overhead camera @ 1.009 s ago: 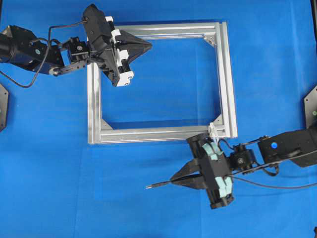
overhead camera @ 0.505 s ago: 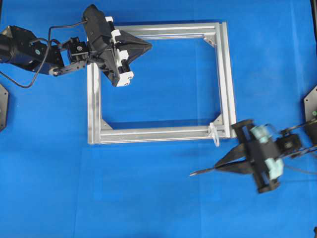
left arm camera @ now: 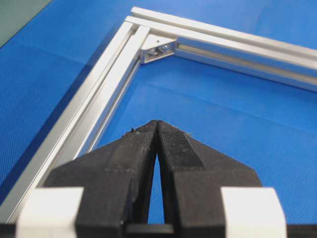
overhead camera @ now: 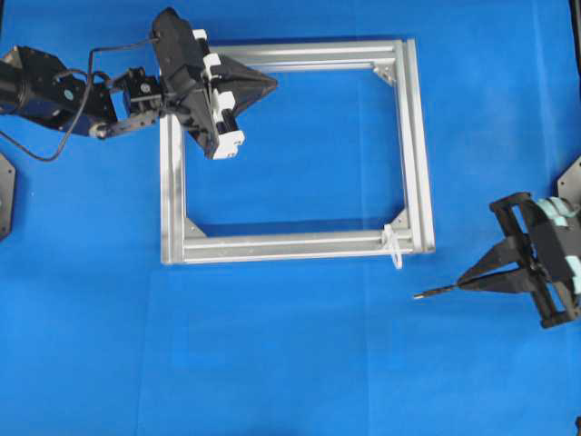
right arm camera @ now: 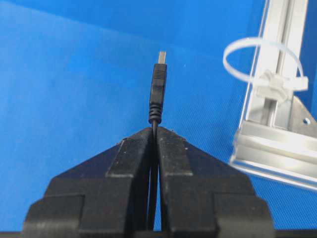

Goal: Insert the wire through the string loop located on the right side.
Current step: 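Lift the cable and carry it right toward the white zip-tie loop, then push the USB plug leftward through the zip-tie loop with the right gripper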

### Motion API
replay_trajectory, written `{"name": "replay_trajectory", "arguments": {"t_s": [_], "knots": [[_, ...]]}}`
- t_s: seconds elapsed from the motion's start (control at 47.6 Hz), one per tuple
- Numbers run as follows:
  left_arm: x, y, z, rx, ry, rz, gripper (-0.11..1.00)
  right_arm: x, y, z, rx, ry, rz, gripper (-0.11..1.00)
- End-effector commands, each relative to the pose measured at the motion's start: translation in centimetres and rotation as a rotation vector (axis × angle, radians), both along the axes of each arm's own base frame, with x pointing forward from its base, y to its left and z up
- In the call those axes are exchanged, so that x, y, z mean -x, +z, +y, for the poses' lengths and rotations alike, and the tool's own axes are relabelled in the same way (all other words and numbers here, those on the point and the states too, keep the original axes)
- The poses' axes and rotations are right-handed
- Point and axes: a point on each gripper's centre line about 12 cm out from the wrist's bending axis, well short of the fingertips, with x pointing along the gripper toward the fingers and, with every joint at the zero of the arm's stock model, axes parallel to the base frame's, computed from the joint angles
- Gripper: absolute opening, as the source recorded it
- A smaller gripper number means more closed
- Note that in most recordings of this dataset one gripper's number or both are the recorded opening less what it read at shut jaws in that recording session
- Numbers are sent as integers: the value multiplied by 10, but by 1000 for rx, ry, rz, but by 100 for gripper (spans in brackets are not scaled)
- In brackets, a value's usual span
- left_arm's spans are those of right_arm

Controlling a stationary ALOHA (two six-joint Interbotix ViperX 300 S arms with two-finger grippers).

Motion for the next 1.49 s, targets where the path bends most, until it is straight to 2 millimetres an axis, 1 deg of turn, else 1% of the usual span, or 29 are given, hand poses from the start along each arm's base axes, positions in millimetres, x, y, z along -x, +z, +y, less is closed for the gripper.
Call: {"name": "replay_trajectory", "arguments": {"t_s": [0.0, 0.252, 0.336, 0.631, 0.757, 1.472], "knots": [[-2, 14, 0, -14, -3, -39, 0, 1, 4, -1, -9, -3, -18, -3], [-2, 14, 0, -15, -4, -39, 0, 0, 3, -3, -9, -17, -16, -3], [-2, 13, 0, -14, -4, -37, 0, -1, 2, -7, -4, -34, -16, -3], [-2, 14, 0, -15, -4, -39, 0, -5, -3, -36, 18, -169, -4, -3], [-2, 14, 0, -15, -4, -39, 0, -6, -4, -44, 18, -209, -3, -3], [-2, 15, 0, -17, -4, -41, 0, -6, -4, -45, 20, -213, -4, -3]]}}
